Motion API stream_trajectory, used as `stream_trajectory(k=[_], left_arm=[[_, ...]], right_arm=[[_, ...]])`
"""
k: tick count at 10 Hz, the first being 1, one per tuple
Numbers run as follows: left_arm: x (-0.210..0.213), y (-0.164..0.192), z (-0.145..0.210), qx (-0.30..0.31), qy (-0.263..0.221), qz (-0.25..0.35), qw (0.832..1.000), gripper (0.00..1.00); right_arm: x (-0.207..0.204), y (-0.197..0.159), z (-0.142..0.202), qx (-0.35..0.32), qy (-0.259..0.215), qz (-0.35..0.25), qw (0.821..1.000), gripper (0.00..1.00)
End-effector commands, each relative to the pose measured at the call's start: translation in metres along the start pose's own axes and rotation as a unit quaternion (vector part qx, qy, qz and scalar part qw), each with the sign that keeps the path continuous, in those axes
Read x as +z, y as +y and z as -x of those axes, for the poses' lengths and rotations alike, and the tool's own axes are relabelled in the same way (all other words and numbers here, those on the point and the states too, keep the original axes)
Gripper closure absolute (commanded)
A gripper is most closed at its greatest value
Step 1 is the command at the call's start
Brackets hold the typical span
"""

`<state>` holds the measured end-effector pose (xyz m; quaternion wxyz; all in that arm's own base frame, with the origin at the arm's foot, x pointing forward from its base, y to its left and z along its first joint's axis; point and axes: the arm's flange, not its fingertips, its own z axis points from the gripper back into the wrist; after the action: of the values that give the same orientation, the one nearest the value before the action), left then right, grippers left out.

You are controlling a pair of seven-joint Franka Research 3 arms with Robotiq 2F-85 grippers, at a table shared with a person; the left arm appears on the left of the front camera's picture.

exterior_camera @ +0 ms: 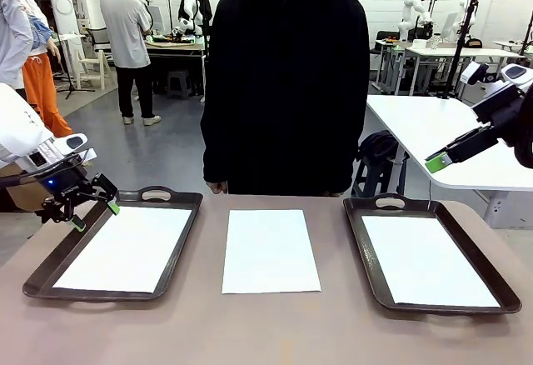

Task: Sort the A4 documents.
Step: Place the A4 Paper in the designated Handle tray, then receive the A4 Paper.

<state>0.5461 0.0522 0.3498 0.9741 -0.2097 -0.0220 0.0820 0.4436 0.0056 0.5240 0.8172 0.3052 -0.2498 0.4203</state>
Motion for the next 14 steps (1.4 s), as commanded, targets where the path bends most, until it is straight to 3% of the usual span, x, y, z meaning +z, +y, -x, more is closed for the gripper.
stream_trajectory(k=[1, 7, 9, 11, 12, 13, 14], left_arm=[[0.002, 0.0, -0.002, -0.005, 0.006, -0.003, 1.0, 0.0], [0.0, 0.0, 0.0, 0.0, 0.0, 0.0, 1.0, 0.0], [0.034, -0.08, 0.015, -0.096, -0.093, -0.044, 0.99, 0.0], [0.076, -0.125, 0.044, -0.21, -0.179, 0.001, 0.961, 0.0], [0.095, -0.132, 0.062, -0.288, -0.178, 0.042, 0.94, 0.0], [0.112, -0.131, 0.074, -0.321, -0.202, 0.054, 0.924, 0.0], [0.126, -0.129, 0.083, -0.324, -0.212, 0.066, 0.92, 0.0]], right_arm=[[-0.002, 0.0, 0.0, -0.001, -0.002, 0.0, 1.0, 0.0], [-0.002, 0.0, 0.0, -0.001, -0.002, 0.0, 1.0, 0.0], [-0.002, 0.0, 0.0, -0.001, -0.002, 0.0, 1.0, 0.0], [-0.002, 0.0, 0.0, -0.001, -0.002, 0.0, 1.0, 0.0], [-0.002, 0.0, 0.0, -0.001, -0.002, 0.0, 1.0, 0.0], [-0.002, 0.0, 0.0, -0.001, -0.002, 0.0, 1.0, 0.0], [-0.002, 0.0, 0.0, -0.001, -0.002, 0.0, 1.0, 0.0]])
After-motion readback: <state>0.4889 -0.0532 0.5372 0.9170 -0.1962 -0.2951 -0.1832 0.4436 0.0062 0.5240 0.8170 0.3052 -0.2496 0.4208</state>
